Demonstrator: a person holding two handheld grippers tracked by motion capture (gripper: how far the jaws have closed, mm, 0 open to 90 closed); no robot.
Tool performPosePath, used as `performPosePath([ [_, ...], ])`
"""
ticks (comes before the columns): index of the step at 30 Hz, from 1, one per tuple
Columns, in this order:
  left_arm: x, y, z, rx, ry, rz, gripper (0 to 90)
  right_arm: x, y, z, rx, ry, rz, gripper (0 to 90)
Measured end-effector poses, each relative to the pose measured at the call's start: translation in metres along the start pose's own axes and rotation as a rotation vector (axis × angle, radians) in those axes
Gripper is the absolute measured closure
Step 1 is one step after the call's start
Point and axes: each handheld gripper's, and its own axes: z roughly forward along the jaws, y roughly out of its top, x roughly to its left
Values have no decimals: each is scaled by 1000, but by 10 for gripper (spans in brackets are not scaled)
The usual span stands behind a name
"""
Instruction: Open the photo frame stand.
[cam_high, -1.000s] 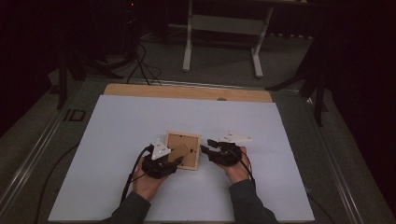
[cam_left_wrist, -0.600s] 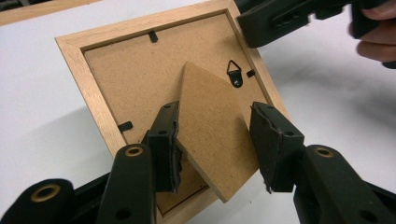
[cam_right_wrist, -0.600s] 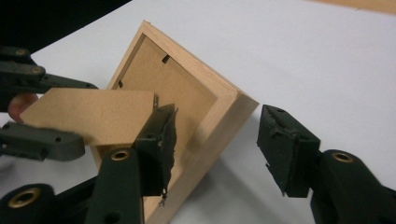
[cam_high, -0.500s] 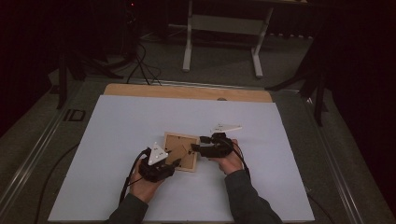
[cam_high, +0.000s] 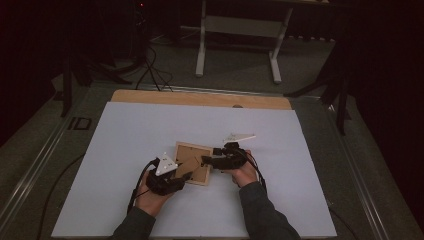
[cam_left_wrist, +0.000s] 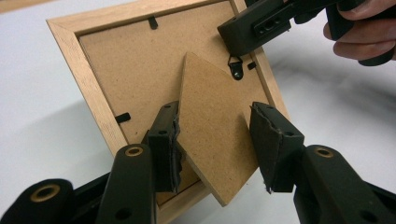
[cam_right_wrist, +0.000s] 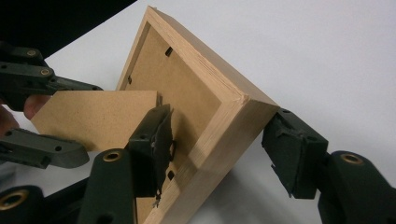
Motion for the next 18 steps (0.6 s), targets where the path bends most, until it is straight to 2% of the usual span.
performPosePath([
  [2, 5, 1, -1, 6, -43, -41, 561, 0, 0, 0, -5, -1, 0, 427],
  [3, 9, 2, -2, 20, -81, -76, 566, 1, 0, 0, -8, 0, 2, 433],
  [7, 18, 4, -4, 63, -160, -130, 592, 2, 1, -3, -22, 5, -8, 469],
  [13, 21, 5, -5, 88, -202, -133, 645, 5, 1, -6, -30, 3, -26, 487],
  [18, 21, 6, -5, 110, -229, -102, 661, 12, 2, -10, -28, -12, -74, 499],
])
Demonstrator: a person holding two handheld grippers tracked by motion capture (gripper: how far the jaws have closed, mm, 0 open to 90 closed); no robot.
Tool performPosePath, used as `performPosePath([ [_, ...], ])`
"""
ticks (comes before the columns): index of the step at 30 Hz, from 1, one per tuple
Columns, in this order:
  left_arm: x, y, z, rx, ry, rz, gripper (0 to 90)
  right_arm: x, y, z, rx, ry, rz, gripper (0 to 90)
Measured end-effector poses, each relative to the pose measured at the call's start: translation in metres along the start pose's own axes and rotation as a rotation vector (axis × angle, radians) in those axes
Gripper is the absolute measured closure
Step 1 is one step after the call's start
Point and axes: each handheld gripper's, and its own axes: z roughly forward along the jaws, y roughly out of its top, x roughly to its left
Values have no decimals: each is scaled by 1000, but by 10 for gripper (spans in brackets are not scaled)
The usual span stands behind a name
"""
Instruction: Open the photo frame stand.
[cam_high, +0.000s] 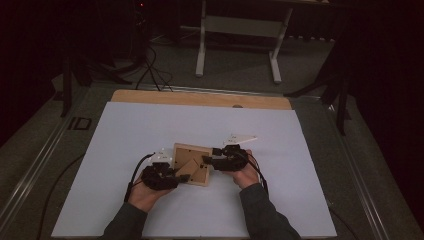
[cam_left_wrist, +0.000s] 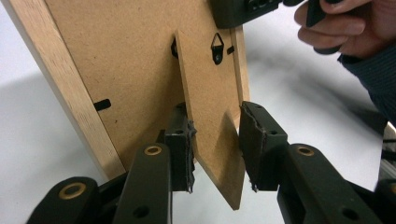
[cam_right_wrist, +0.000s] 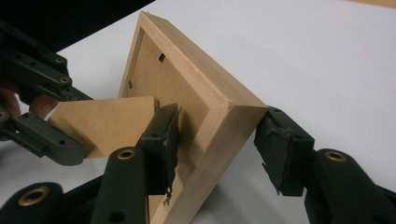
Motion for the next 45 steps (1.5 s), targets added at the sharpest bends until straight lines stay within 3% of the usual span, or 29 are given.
performPosePath([
  [9, 0, 0, 3, 6, 16, 24, 674, 5, 2, -8, -20, -24, -37, 543],
  [21, 2, 0, 10, 1, 86, 33, 681, 8, 6, -14, -62, -48, -63, 601],
  [31, 7, 0, 16, -10, 96, 42, 686, 9, 9, -16, -55, -84, -93, 602],
  [38, 10, 0, 19, -4, 108, 38, 688, 16, 12, -16, -37, -110, -151, 603],
  [45, 11, 0, 21, -6, 122, 41, 687, 18, 12, -16, -37, -117, -156, 602],
])
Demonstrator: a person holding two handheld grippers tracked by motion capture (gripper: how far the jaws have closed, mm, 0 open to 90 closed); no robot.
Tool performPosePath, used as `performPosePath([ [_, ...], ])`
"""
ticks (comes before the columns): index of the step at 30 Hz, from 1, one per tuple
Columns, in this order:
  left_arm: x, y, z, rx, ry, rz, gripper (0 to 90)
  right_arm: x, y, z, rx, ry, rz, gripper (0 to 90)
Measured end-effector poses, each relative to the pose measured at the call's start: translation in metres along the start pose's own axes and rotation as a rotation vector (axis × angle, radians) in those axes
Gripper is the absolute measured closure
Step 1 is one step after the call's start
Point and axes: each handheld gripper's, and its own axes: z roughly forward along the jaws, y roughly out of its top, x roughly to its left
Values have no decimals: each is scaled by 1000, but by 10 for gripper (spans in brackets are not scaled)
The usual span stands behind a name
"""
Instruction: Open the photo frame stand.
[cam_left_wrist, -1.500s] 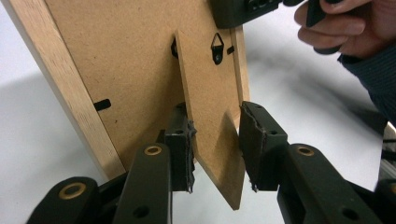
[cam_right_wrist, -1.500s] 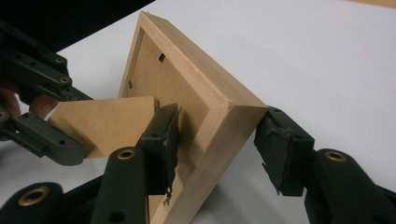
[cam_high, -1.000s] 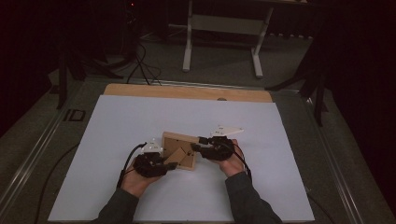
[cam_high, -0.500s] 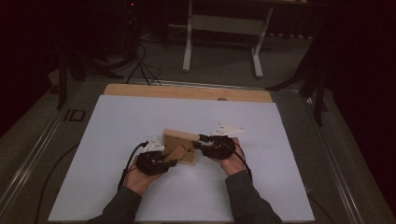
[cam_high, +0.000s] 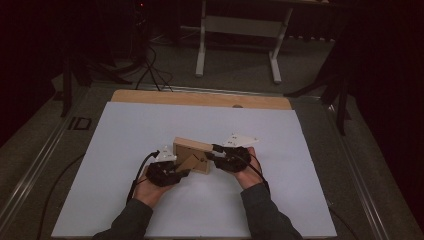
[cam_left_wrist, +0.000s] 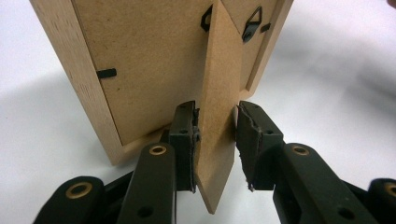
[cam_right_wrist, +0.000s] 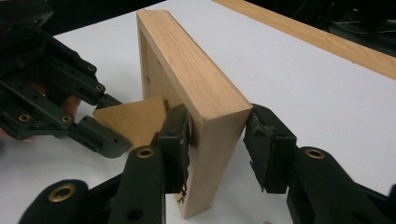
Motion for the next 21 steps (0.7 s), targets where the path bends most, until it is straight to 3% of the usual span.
performPosePath([
  [8, 1, -2, 2, 23, 7, 18, 673, 7, -1, -2, 10, 5, -13, 598],
  [14, 2, -2, -1, 6, -28, 6, 610, 12, -4, -3, 5, 27, -4, 585],
  [21, 2, -2, -6, -17, -51, -1, 603, 16, -10, -6, -10, 51, 15, 577],
])
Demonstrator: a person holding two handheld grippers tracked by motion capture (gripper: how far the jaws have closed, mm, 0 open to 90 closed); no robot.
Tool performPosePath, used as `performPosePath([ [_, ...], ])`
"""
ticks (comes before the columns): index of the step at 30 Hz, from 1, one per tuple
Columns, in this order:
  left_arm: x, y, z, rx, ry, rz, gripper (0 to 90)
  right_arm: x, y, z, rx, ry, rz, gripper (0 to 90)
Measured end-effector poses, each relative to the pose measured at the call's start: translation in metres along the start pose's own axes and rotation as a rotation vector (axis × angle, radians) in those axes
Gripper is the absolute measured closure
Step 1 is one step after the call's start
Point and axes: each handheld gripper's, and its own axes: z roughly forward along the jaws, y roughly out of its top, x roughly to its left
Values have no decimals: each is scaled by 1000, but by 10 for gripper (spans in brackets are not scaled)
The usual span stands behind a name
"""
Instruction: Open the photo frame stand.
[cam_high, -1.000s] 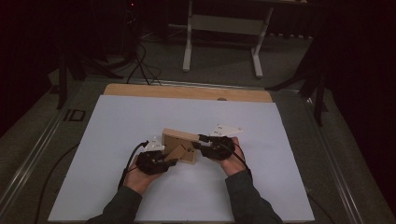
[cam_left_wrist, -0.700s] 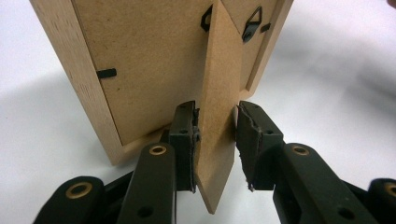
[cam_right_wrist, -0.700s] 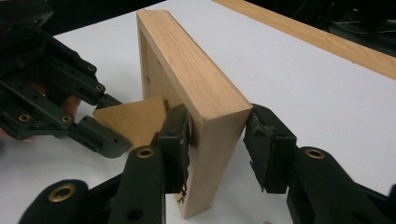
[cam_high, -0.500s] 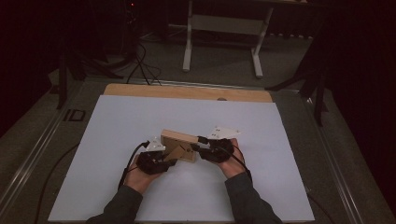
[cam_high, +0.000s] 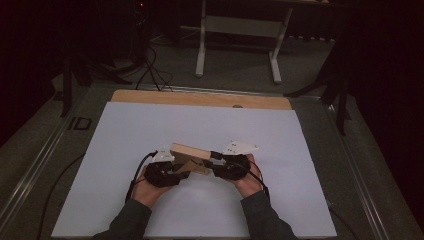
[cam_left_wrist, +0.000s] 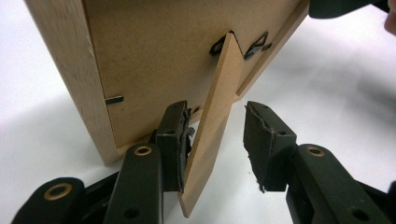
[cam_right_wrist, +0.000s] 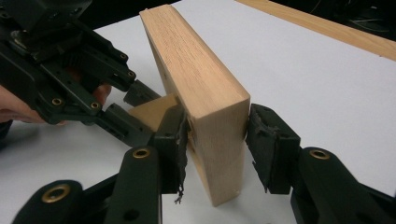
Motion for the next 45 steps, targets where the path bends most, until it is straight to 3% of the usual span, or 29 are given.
performPosePath([
  [5, 4, -3, -2, -16, -56, -53, 615, 2, -3, -2, 2, 25, 13, 566],
  [14, 4, -8, -7, -18, -87, -72, 624, 9, -6, -5, 16, 64, -5, 535],
  [27, 4, -19, -14, -8, -65, -88, 621, 16, -8, -6, 53, 93, -46, 450],
  [34, 2, -24, -20, -11, -36, -76, 602, 18, -6, -10, 24, 91, -44, 423],
  [45, 1, -24, -29, -56, -14, -76, 590, 15, -2, -18, -15, 94, -38, 419],
])
